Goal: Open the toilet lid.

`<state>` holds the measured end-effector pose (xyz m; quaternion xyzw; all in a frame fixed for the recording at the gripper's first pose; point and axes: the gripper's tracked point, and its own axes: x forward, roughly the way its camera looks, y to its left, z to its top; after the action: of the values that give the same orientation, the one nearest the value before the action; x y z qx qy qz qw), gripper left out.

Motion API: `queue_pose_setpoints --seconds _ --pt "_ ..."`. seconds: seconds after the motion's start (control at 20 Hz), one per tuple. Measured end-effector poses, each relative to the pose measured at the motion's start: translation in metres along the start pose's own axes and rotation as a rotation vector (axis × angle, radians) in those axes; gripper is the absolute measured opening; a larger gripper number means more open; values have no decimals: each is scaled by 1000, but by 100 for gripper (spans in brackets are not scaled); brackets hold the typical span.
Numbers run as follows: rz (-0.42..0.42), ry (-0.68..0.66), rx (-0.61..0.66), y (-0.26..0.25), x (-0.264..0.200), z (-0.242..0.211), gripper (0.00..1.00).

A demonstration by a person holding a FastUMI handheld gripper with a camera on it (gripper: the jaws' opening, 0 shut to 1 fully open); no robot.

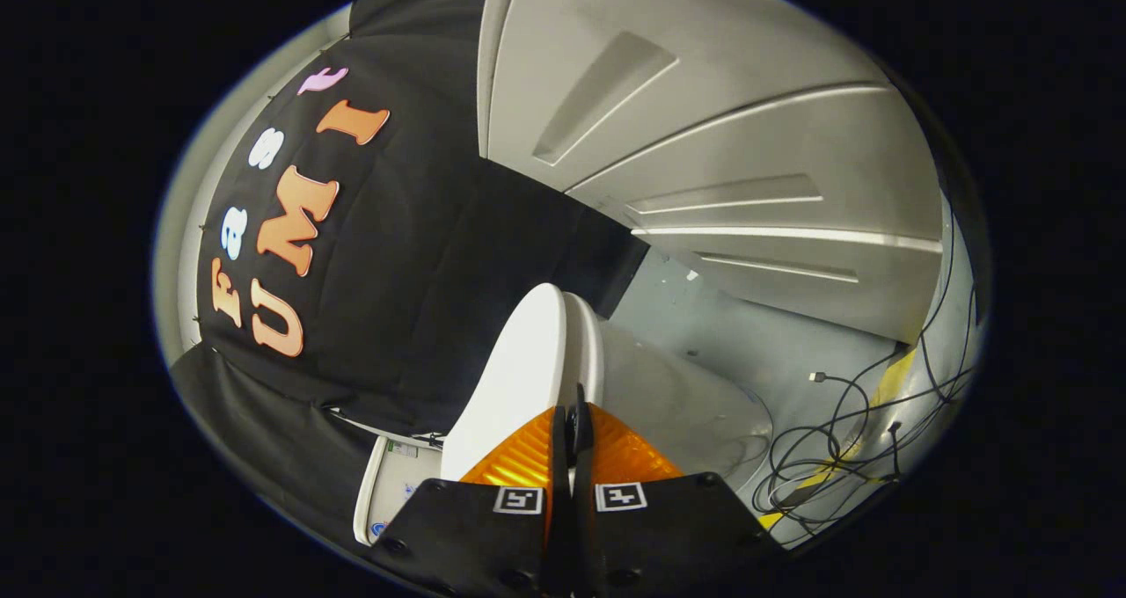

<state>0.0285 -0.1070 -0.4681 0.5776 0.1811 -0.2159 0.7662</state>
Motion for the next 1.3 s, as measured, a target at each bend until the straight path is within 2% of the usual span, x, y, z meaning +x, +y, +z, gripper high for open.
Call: queue_pose_setpoints --seconds 0.15,0.35,0.55,0.75,0.95,1.15,1.3 --pt "-5 -35 -32 4 4 8 8" --pt "32 -59 -19 23 -1 14 8" --pt "43 -74 -89 51 -9 21 8" --pt "75 -112 -138 93 -19 27 8" --pt "119 -132 -245 139 -30 29 8" --pt "210 -164 -322 204 -48 24 8" --pt "247 -163 -416 246 -57 14 8"
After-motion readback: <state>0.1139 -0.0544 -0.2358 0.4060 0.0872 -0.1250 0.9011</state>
